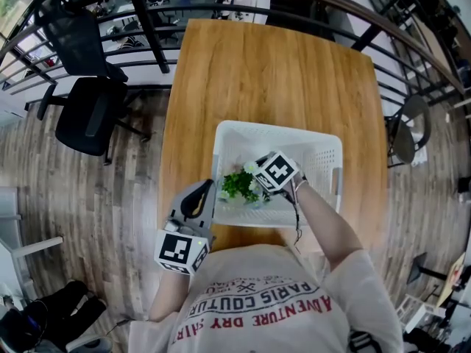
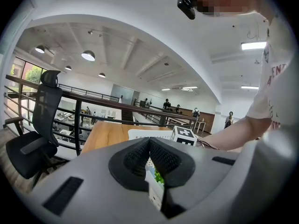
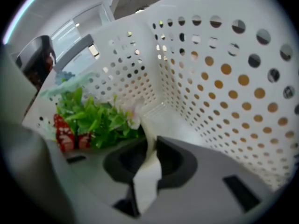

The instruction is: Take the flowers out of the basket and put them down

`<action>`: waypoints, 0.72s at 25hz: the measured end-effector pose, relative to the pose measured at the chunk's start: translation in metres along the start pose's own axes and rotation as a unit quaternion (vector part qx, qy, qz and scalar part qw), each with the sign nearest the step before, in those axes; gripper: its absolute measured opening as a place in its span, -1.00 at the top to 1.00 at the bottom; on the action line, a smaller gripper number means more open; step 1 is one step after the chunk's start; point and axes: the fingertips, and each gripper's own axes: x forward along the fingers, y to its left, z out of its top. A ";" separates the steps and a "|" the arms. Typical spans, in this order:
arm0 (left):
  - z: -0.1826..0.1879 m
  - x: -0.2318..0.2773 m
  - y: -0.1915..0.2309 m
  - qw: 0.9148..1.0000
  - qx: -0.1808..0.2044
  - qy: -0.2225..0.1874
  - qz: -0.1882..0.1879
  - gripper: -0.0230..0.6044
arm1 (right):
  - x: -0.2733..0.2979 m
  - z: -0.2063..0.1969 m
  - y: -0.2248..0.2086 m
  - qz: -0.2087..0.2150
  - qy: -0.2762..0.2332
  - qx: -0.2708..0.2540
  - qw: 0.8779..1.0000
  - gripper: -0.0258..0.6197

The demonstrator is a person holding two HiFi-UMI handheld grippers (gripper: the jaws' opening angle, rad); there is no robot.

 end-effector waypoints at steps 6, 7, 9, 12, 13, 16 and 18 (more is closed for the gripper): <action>0.002 -0.007 -0.001 0.999 -0.031 -0.005 -0.011 0.84 | -0.003 -0.002 0.000 -0.008 -0.003 0.012 1.000 0.67; 0.003 -0.008 -0.001 0.999 -0.030 -0.005 -0.011 0.84 | -0.003 -0.003 0.001 -0.009 0.000 0.014 1.000 0.67; 0.006 -0.010 0.000 1.000 -0.024 -0.006 -0.012 0.84 | -0.006 -0.006 0.002 -0.013 0.003 0.018 1.000 0.67; 0.011 -0.009 -0.002 1.000 -0.014 -0.011 -0.019 0.84 | -0.020 -0.003 0.001 -0.030 -0.015 0.017 0.999 0.67; 0.013 -0.009 -0.003 1.000 -0.011 -0.013 -0.020 0.84 | -0.027 0.000 0.000 -0.040 -0.026 0.015 0.999 0.67; 0.018 -0.010 -0.007 1.000 -0.008 -0.018 -0.021 0.84 | -0.055 0.009 -0.005 -0.065 -0.059 0.012 0.996 0.67; 0.019 -0.011 -0.014 0.999 -0.011 -0.024 -0.026 0.84 | -0.071 0.012 -0.007 -0.070 -0.078 0.010 0.994 0.67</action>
